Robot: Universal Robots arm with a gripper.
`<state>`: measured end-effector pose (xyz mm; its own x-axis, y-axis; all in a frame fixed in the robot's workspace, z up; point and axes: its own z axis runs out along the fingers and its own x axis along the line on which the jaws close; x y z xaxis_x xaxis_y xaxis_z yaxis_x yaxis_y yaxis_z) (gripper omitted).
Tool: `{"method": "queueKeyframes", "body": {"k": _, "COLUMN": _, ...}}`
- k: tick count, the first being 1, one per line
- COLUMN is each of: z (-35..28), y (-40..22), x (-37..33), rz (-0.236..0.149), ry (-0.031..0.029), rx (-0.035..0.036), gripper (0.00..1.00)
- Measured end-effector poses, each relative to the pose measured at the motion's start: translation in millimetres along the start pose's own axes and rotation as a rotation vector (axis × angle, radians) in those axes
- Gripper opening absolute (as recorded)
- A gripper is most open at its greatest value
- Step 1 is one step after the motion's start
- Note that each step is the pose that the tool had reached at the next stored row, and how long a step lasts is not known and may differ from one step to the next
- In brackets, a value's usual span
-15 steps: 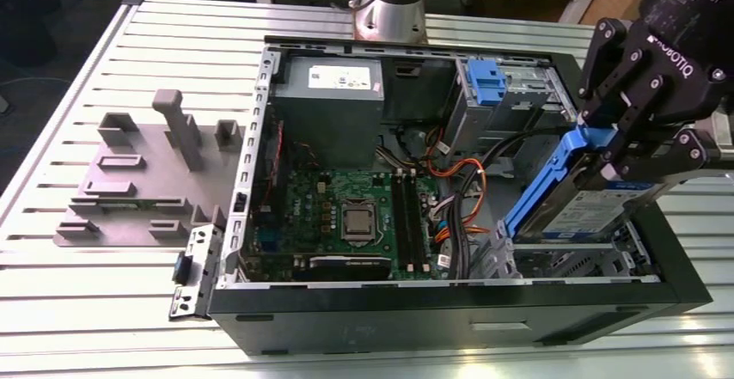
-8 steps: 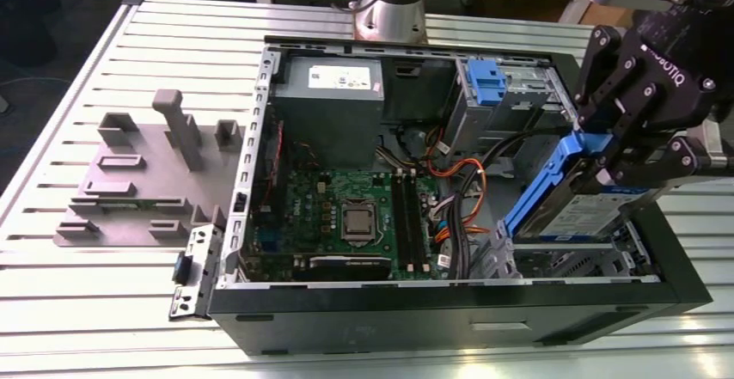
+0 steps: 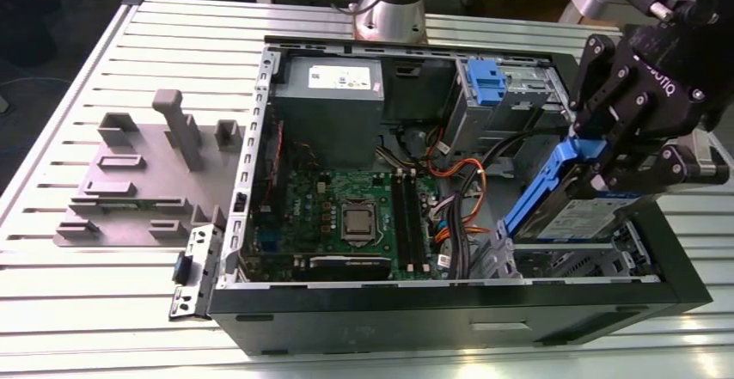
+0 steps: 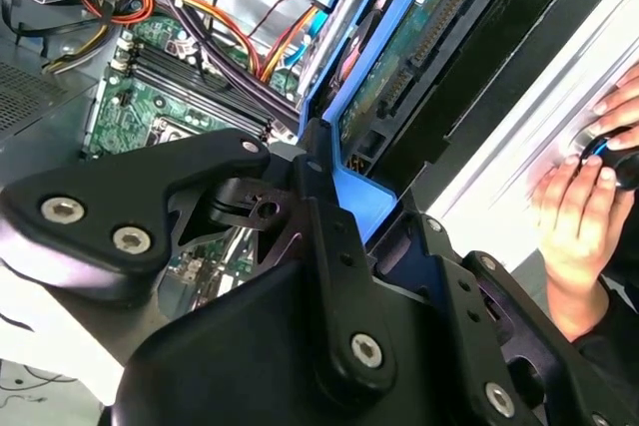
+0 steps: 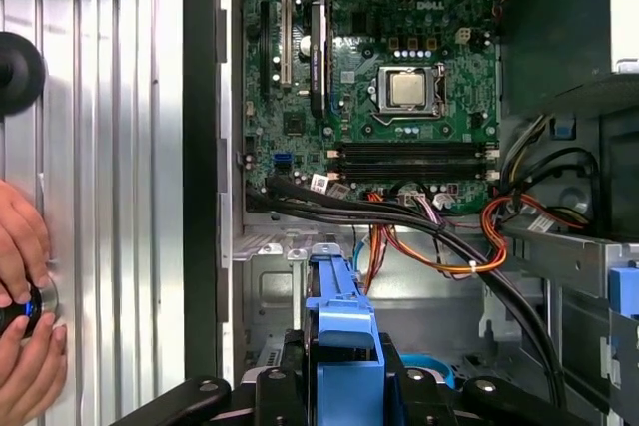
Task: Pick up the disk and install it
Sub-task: 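Insert the disk into the insertion slot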
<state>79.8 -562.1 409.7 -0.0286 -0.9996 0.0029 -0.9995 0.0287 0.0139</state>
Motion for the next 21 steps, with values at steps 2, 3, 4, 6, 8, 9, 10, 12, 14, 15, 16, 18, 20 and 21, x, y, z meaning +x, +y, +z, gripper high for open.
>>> {"method": "queueKeyframes", "body": {"k": 2, "z": 2.0, "y": -0.1, "x": 0.0, "rz": 0.0, "ry": 0.0, "rx": 0.0, "gripper": 0.36}}
{"method": "queueKeyframes", "body": {"k": 3, "z": 2.9, "y": -0.1, "x": 0.0, "rz": 0.0, "ry": 0.0001, "rx": 0.0, "gripper": 0.36}}
{"method": "queueKeyframes", "body": {"k": 4, "z": 3.8, "y": -0.1, "x": 0.0, "rz": 0.0, "ry": 0.0001, "rx": 0.0, "gripper": 0.36}}
{"method": "queueKeyframes", "body": {"k": 6, "z": 5.7, "y": -0.2, "x": 0.0, "rz": 0.0, "ry": 0.0, "rx": 0.0, "gripper": 0.36}}
{"method": "queueKeyframes", "body": {"k": 8, "z": 7.5, "y": -0.2, "x": 0.0, "rz": 0.0, "ry": 0.0, "rx": 0.0, "gripper": 0.36}}
{"method": "queueKeyframes", "body": {"k": 9, "z": 8.5, "y": -0.3, "x": 0.0, "rz": 0.0, "ry": -0.0001, "rx": 0.0, "gripper": 0.36}}
{"method": "queueKeyframes", "body": {"k": 10, "z": 9.4, "y": -0.3, "x": 0.0, "rz": 0.0, "ry": 0.0, "rx": 0.0, "gripper": 0.36}}
{"method": "queueKeyframes", "body": {"k": 12, "z": 11.2, "y": -0.3, "x": 0.0, "rz": 0.0, "ry": -0.0001, "rx": 0.0, "gripper": 0.36}}
{"method": "queueKeyframes", "body": {"k": 14, "z": 13.0, "y": -0.4, "x": 0.0, "rz": 0.0, "ry": 0.0, "rx": 0.0, "gripper": 0.36}}
{"method": "queueKeyframes", "body": {"k": 15, "z": 13.9, "y": -0.4, "x": 0.0, "rz": 0.0, "ry": 0.0, "rx": 0.0, "gripper": 0.36}}
{"method": "queueKeyframes", "body": {"k": 16, "z": 14.8, "y": -0.4, "x": 0.0, "rz": 0.0, "ry": 0.0, "rx": 0.0, "gripper": 0.36}}
{"method": "queueKeyframes", "body": {"k": 18, "z": 16.5, "y": -0.5, "x": 0.0, "rz": 0.0, "ry": 0.0001, "rx": 0.0, "gripper": 0.36}}
{"method": "queueKeyframes", "body": {"k": 20, "z": 17.4, "y": -0.5, "x": 0.0, "rz": 0.0, "ry": 0.0001, "rx": 0.0, "gripper": 0.36}}
{"method": "queueKeyframes", "body": {"k": 21, "z": 17.4, "y": -0.5, "x": 0.0, "rz": 0.0, "ry": 0.0001, "rx": 0.0, "gripper": 0.36}}
